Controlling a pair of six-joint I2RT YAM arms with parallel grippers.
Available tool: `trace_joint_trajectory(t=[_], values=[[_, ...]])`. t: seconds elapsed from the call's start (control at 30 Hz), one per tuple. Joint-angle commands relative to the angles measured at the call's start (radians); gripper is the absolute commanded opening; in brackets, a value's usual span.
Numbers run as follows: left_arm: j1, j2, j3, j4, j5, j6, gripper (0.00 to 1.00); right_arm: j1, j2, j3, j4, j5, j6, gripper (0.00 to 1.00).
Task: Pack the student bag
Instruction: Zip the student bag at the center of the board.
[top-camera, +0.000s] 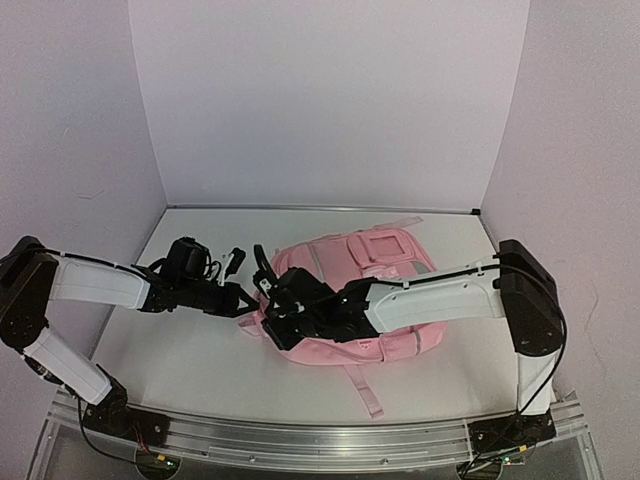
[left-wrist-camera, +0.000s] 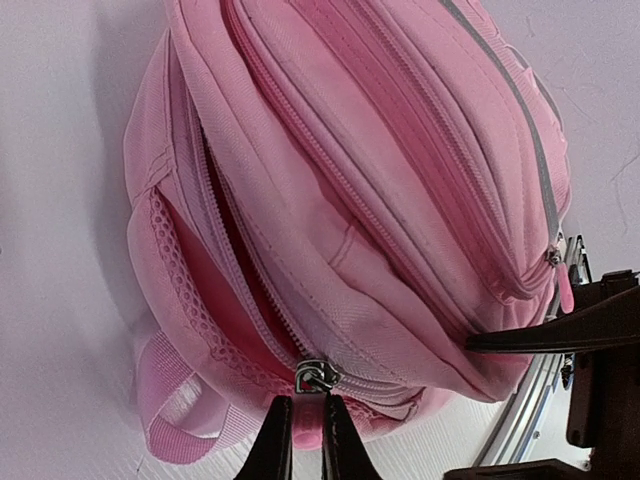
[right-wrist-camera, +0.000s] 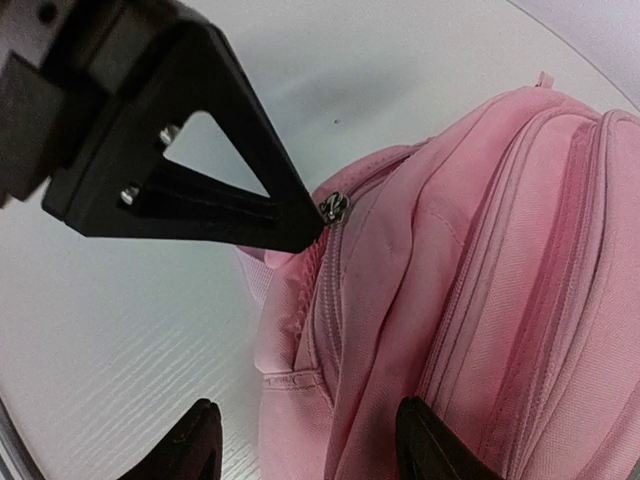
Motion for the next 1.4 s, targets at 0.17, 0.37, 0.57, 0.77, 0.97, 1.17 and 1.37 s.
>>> trace_joint_trajectory(t=[0.17,0.37,0.57,0.77,0.97,1.17,1.37], values=[[0.003,-0.059,0.024,-0.023,-0.028,0.012,0.00,0.004,0.050,0.081,-0.061,0.193,-0.015,0.18],[0.004,-0.090,0.047,-0.087,-0.114,-0.012,0.00,0.007,-0.041,0.022,-0.060,0.175,-0.008,0.00],[0.011,-0.068,0.086,-0.150,-0.146,-0.018,0.00,0.021,-0.208,-0.112,-0.050,0.047,0.027,0.00],[-0.016,-0.090,0.073,-0.077,0.134,0.017,0.27,0.023,-0.291,-0.212,-0.048,0.051,0.079,0.00],[-0.114,-0.111,0.045,-0.086,0.159,0.071,0.55,0.023,-0.345,-0.284,-0.021,0.033,0.079,0.00],[-0.223,-0.054,0.086,-0.174,0.064,0.156,0.58,0.016,-0.385,-0.330,0.004,0.023,0.082,0.00],[-0.229,-0.052,0.081,-0.183,0.000,0.217,0.60,0.012,-0.404,-0.353,0.027,0.005,0.100,0.00]])
